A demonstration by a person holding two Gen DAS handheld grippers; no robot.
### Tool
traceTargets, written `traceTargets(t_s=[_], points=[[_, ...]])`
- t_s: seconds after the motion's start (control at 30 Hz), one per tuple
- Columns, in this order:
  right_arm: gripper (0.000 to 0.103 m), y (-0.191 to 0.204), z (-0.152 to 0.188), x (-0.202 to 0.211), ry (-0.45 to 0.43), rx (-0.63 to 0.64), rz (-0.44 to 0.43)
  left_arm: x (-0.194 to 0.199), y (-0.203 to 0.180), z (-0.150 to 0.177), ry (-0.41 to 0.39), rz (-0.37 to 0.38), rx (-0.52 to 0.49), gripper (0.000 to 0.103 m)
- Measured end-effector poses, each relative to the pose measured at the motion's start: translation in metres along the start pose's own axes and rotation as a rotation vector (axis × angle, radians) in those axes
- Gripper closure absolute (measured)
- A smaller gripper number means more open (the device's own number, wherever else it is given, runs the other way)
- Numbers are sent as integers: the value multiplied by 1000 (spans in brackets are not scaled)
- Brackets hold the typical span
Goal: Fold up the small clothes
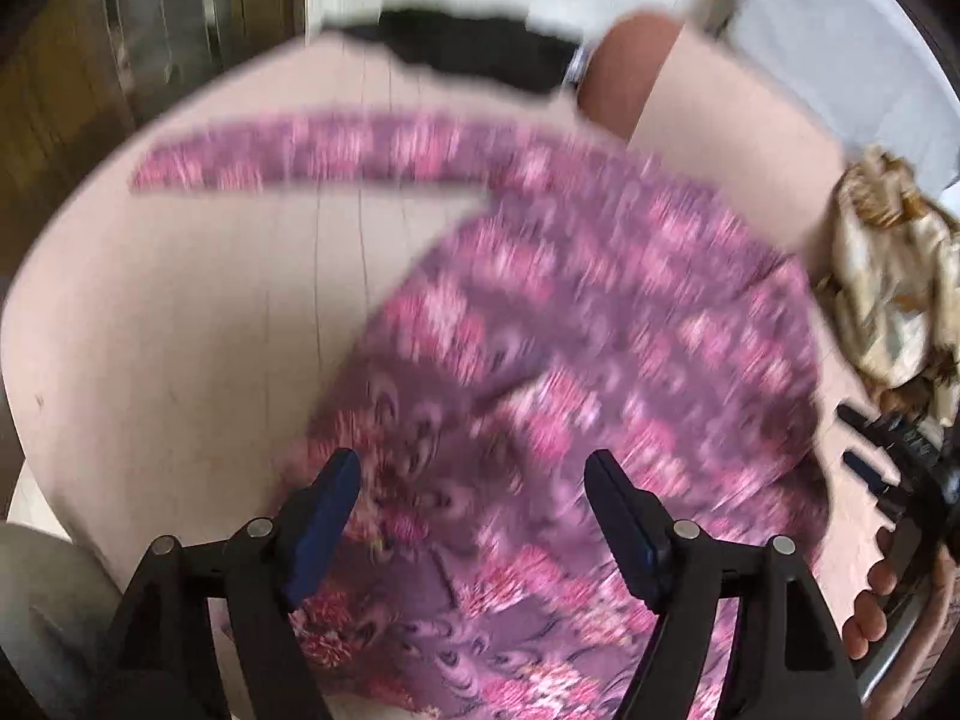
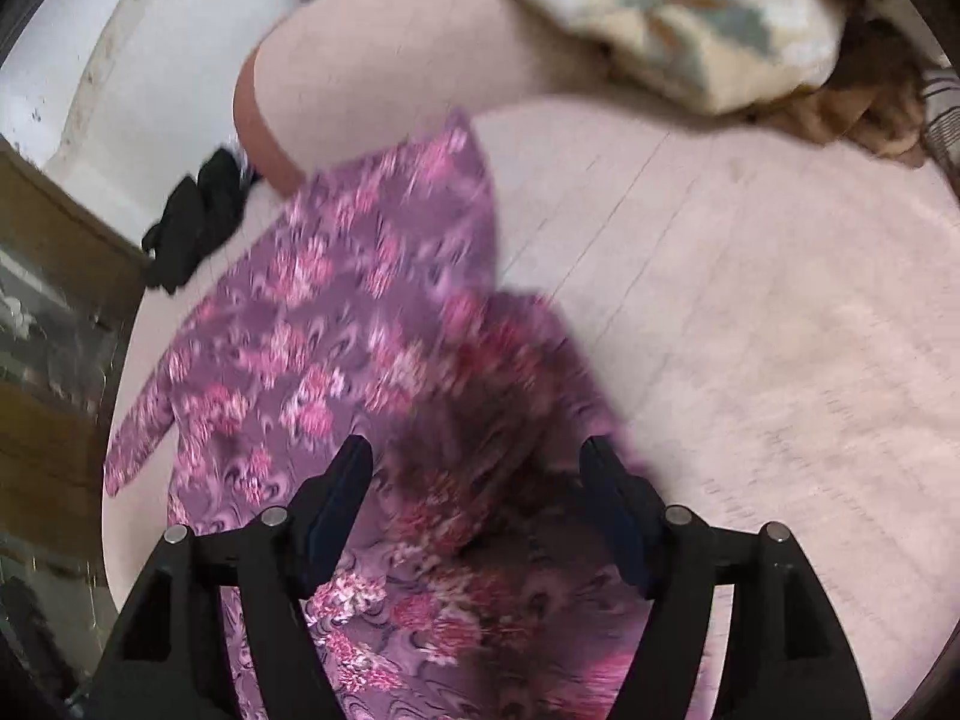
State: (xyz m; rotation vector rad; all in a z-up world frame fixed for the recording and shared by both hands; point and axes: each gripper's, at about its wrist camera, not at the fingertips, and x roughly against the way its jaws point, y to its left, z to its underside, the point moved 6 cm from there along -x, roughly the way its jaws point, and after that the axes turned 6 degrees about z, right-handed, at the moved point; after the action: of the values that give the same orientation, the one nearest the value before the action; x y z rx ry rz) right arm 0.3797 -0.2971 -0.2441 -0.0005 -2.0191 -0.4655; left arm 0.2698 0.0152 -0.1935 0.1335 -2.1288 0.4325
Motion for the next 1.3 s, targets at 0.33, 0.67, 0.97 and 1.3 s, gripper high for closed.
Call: traceTargets(t_s=[0.33,0.67,0.97,1.3], points=[[47,-40,-32,-22,21,-18,36,-34,-93,-48,159,306,-284,12],[76,-29,-42,-63,63,375,-105,-180,-227,-88,490,414,-388,12],[99,-11,-40,-73,41,424,-166,-240,-270,-95,499,371,-298,81],[100,-57,-62,-28,56,371,29,-225,-238,-116,442,366,-197,90]])
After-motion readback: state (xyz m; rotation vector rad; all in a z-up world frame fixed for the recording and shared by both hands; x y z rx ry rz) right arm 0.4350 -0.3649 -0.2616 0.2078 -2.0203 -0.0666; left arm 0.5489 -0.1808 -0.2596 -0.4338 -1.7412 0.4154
